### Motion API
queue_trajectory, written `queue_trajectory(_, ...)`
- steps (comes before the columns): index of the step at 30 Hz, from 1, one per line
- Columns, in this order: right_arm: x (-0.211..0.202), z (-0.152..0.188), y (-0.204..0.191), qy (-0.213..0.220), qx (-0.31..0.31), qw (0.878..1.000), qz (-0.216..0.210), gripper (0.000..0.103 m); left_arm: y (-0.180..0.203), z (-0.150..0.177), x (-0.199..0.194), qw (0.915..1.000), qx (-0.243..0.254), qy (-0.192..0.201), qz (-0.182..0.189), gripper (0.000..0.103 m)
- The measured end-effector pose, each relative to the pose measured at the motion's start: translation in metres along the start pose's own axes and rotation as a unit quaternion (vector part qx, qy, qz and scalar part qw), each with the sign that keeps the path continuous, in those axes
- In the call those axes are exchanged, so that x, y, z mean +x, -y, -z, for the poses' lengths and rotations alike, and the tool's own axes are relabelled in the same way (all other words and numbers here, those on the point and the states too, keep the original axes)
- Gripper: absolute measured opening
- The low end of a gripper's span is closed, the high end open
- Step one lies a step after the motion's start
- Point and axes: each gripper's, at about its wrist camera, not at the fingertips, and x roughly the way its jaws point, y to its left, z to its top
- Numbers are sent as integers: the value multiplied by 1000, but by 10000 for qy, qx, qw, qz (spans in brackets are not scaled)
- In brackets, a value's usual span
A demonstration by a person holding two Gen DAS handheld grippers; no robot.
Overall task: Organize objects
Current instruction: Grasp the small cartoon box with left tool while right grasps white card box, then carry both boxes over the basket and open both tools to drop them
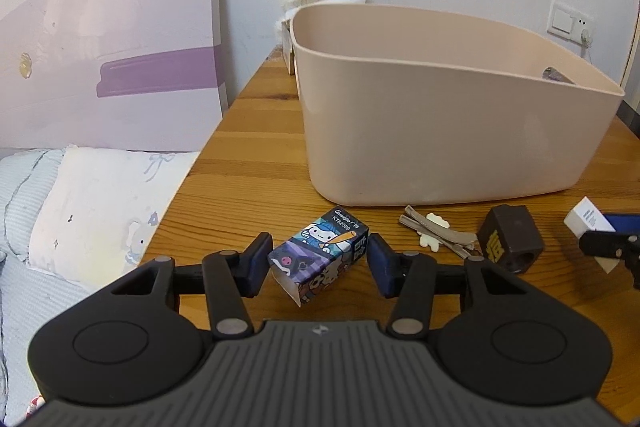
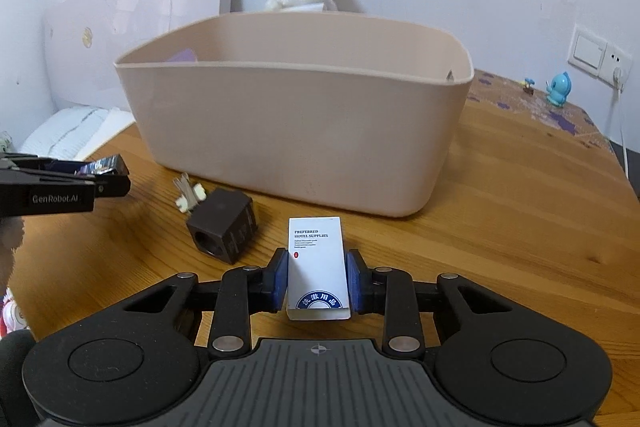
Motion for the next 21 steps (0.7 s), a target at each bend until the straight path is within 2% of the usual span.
queue_trajectory(7,-41,-11,-1,441,24,9990,-113,28,-2,-6,-33,9997,-47,232,-35,54)
queue_trajectory(11,-58,-24,0,773,13,9970,-90,29,2,-16,-54,9987,22,498,-60,54)
queue_trajectory(21,-70,-67,11,1431,-31,9897,38,29,23,-59,-77,9940,141,1088,-6,54)
